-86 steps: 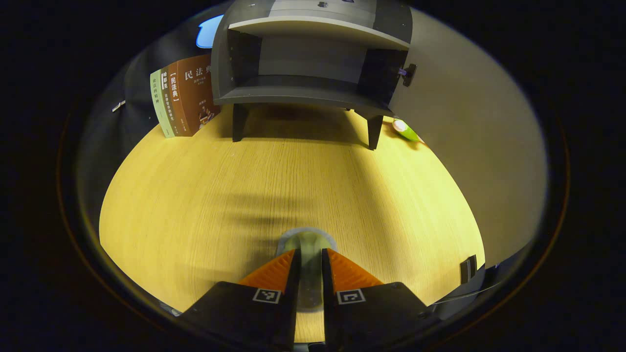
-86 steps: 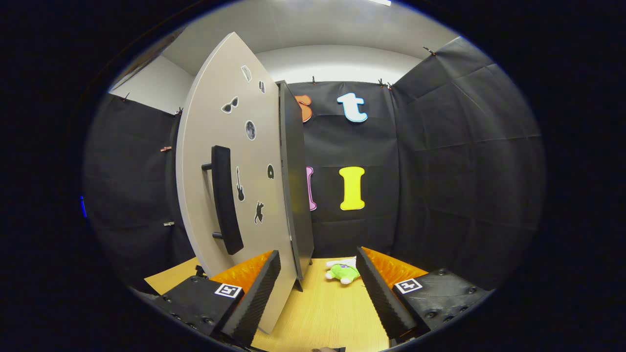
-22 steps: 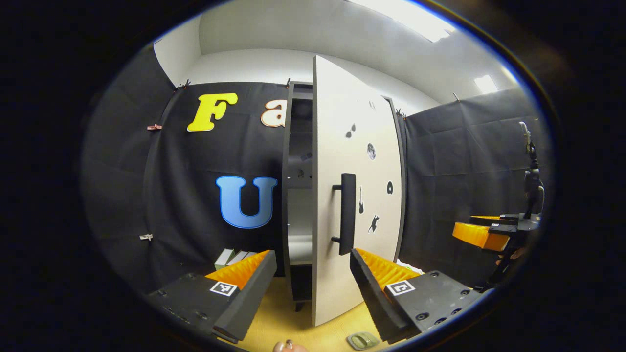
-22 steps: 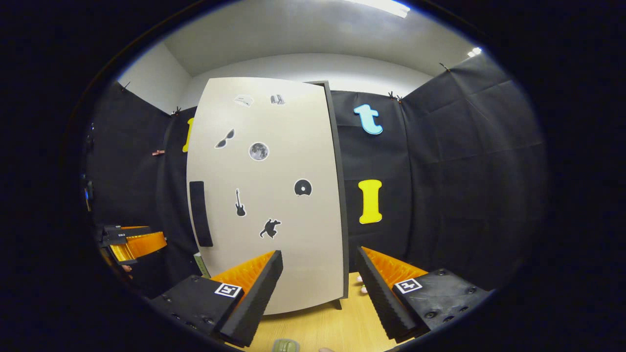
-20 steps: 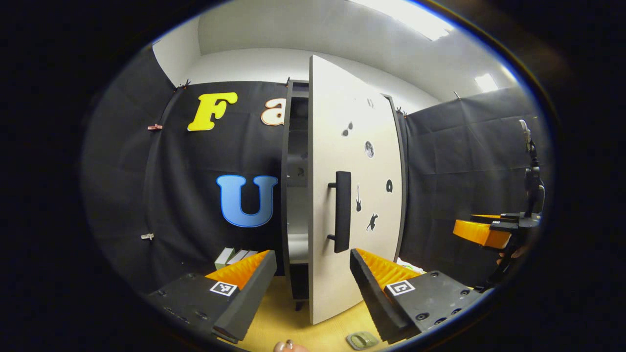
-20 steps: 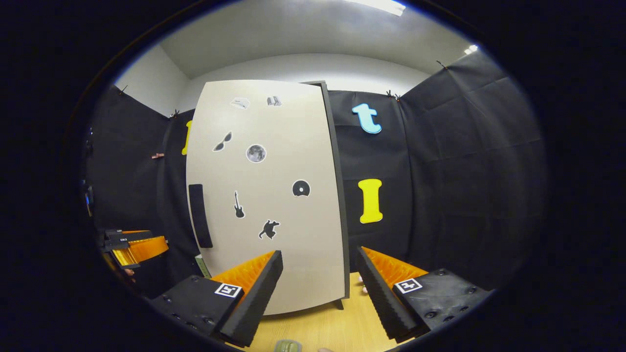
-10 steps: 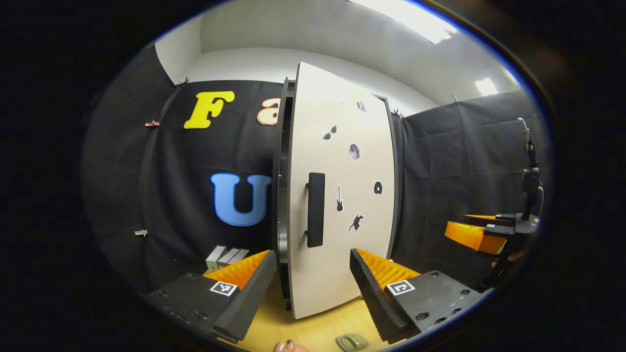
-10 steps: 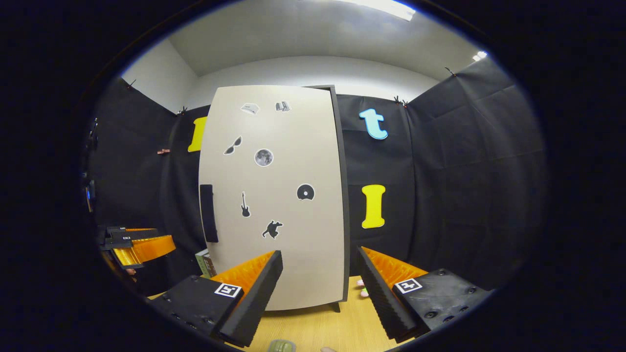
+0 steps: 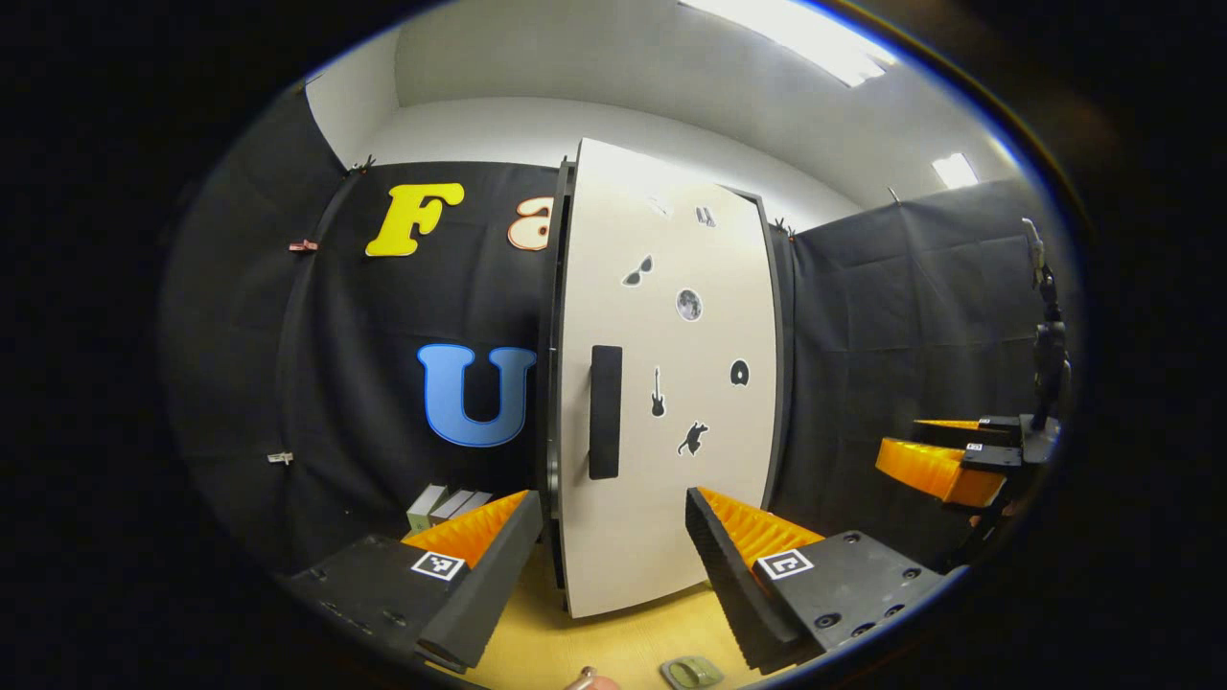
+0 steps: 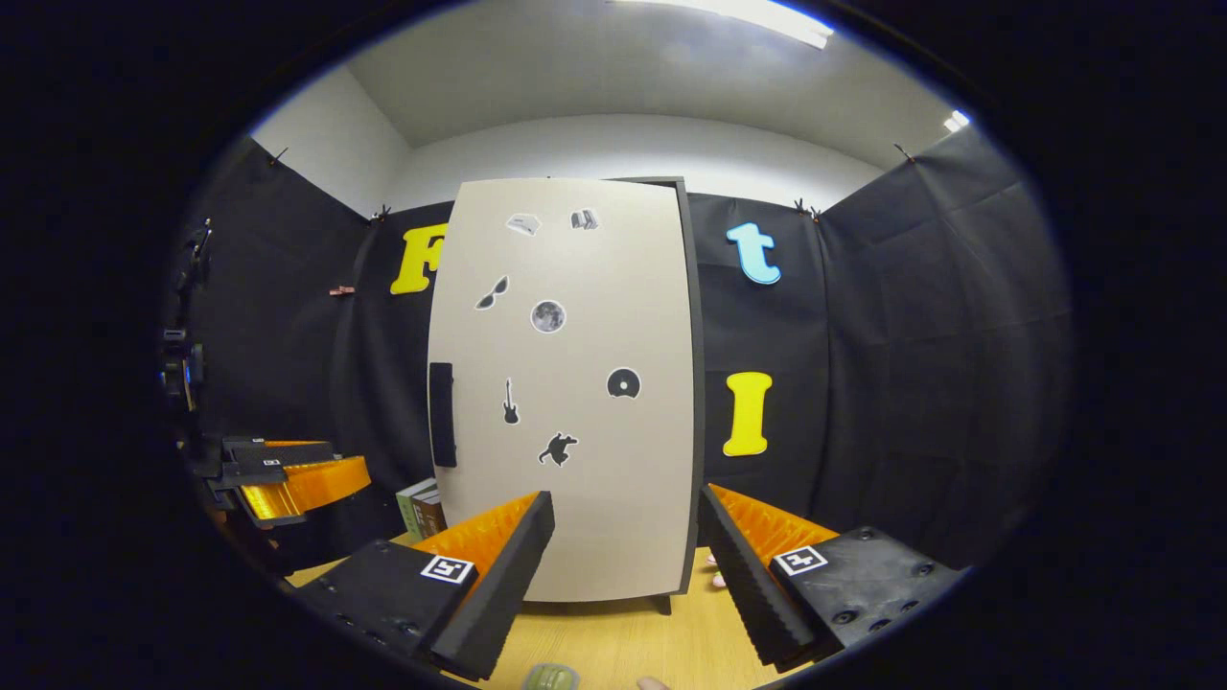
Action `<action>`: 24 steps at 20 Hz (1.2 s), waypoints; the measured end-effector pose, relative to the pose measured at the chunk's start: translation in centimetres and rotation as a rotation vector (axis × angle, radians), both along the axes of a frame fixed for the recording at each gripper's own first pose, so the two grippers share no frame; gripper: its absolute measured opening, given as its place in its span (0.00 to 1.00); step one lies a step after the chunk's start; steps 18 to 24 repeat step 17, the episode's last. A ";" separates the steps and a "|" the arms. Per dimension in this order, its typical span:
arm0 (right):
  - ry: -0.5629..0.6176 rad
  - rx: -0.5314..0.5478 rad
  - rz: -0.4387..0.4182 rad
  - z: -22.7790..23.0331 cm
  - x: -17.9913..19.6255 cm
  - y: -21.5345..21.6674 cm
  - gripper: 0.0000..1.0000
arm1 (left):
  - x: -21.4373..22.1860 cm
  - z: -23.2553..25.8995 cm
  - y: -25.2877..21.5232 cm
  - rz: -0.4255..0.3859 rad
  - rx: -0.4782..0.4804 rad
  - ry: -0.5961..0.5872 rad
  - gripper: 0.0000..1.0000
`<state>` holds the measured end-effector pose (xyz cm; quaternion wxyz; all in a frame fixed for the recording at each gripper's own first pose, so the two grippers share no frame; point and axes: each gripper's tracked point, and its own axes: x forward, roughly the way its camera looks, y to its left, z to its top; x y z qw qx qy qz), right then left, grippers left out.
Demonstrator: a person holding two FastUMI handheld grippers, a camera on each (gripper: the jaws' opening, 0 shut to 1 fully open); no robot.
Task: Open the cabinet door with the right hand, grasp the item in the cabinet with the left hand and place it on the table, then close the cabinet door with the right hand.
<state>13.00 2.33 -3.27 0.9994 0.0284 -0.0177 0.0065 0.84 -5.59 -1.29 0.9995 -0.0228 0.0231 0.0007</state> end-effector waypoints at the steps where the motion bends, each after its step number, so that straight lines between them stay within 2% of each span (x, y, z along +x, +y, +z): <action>1: -0.003 -0.006 0.000 0.1 -0.1 0.0 0.97 | 0.0 -0.1 -0.2 -0.003 -0.012 -0.001 0.95; 10: -0.050 0.011 0.026 1.5 -0.7 0.9 0.97 | -0.1 0.1 -0.3 -0.011 -0.014 -0.004 0.95; 24: -0.044 -0.004 0.025 1.4 -0.6 1.0 0.97 | 0.1 0.3 -0.7 -0.020 0.000 -0.001 0.95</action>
